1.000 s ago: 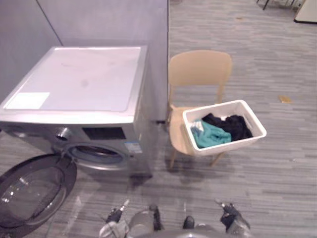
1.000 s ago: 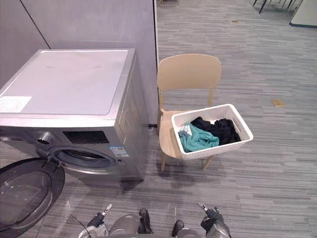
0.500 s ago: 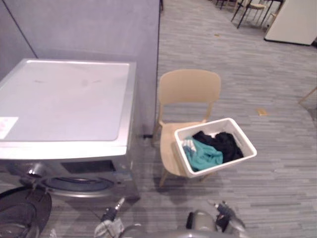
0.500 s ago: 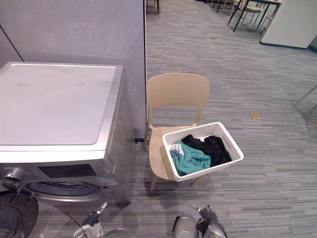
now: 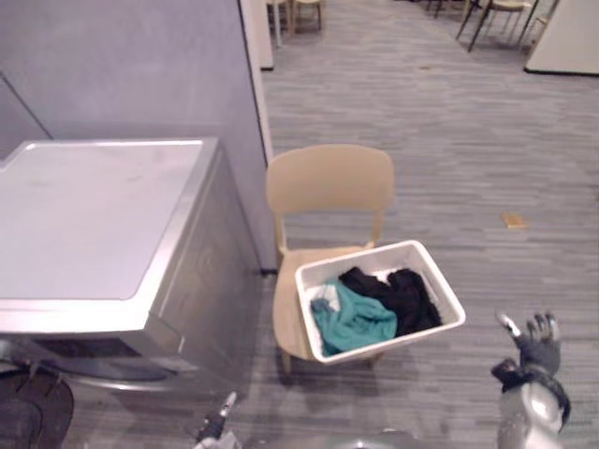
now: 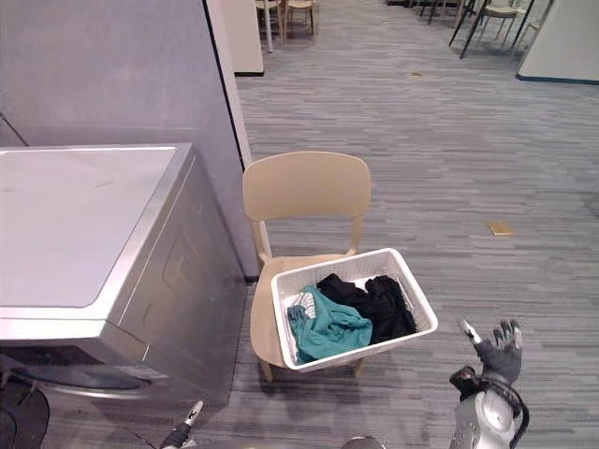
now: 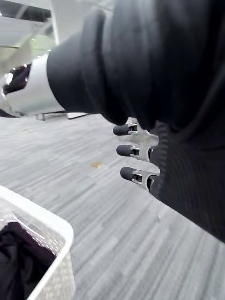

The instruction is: Pick up the laundry basket with both hands and put the clothes into the washing machine.

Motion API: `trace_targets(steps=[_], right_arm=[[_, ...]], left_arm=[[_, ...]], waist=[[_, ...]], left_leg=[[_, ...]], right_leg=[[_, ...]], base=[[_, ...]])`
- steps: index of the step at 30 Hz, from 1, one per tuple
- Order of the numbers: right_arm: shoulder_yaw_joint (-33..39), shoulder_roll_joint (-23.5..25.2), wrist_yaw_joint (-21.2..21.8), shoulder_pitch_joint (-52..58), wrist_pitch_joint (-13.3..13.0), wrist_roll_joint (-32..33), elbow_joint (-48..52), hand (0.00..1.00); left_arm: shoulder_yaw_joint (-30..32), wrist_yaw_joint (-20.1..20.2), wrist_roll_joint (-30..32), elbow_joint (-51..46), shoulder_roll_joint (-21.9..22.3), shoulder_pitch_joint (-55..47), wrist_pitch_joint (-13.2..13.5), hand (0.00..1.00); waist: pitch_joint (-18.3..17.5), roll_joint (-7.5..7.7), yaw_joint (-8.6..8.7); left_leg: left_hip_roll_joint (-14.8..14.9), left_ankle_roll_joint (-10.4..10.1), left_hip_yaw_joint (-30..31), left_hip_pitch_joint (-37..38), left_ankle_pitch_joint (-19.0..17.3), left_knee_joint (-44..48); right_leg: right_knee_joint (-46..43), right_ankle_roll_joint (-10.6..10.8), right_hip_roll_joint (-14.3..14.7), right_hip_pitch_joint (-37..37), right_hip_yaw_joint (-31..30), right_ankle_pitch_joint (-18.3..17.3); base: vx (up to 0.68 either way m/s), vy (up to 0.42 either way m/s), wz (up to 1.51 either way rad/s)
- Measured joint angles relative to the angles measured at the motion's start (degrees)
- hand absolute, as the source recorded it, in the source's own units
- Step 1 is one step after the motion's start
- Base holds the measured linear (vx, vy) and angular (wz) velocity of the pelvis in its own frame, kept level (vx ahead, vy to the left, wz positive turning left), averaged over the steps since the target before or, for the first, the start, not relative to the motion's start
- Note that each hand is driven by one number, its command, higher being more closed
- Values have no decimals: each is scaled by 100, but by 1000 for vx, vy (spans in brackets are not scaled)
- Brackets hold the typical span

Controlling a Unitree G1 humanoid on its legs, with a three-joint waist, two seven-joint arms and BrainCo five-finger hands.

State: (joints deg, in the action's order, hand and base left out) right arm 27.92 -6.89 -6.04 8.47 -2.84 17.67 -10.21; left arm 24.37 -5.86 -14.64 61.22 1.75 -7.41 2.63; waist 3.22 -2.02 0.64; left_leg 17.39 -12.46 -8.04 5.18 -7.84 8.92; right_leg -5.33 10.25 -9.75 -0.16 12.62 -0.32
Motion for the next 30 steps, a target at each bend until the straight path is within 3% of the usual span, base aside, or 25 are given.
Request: trace_targets(steps=[2,4,8,11,13,20,30], right_arm=[[-406,-201,141,-167,-41,-197,8,0],[-1171,-457,445,-419,-63,-517,5,0],[-2102,-687,792,-992,-64,-813,-211,0],[-2780,-1314,1000,-1721,-67,-1005,-598,0],[-3295,-1644,1134,-2298,-68,-1195,-800,0],[-4214,-1994,1435,-2926,-68,-1663,-1316,0],[-4474,-2519,1365,-3916,7,-1821,-2236,0]], left_arm=[[-20,71,32,-14,-31,-60,0,0],[-323,101,159,-112,-222,-31,11,0],[-870,213,304,-275,-489,-14,18,0],[-1176,226,314,-344,-542,183,58,0],[-1315,250,317,-417,-544,323,84,0],[-1361,207,306,-499,-679,645,176,0],[-1367,43,32,-630,-761,863,278,0]], waist=[[-39,33,-48],[-49,177,-177],[73,350,-241],[310,276,-450],[598,207,-484],[1152,337,-601],[1682,330,-627]], left_leg=[[19,-5,-3,-58,13,-121],[-48,-19,38,-263,24,-218],[-130,-34,326,-580,157,-268],[-199,-35,426,-859,318,-387],[-241,-54,537,-1096,528,-538],[-276,-39,639,-1417,709,-674],[-434,1,702,-1870,734,-557]], right_leg=[[326,-5,65,10,22,223],[877,-9,56,64,144,607],[1107,-47,5,37,413,794],[1120,-67,-50,-208,488,892],[1109,-98,-77,-445,574,1002],[1106,-119,-96,-793,619,1156],[1101,-83,-243,-1152,647,1314]], base=[[-61,-10,2],[-88,18,16],[-123,2,36],[-138,-7,18],[-171,-11,15],[-43,-9,3],[-1,7,2]])
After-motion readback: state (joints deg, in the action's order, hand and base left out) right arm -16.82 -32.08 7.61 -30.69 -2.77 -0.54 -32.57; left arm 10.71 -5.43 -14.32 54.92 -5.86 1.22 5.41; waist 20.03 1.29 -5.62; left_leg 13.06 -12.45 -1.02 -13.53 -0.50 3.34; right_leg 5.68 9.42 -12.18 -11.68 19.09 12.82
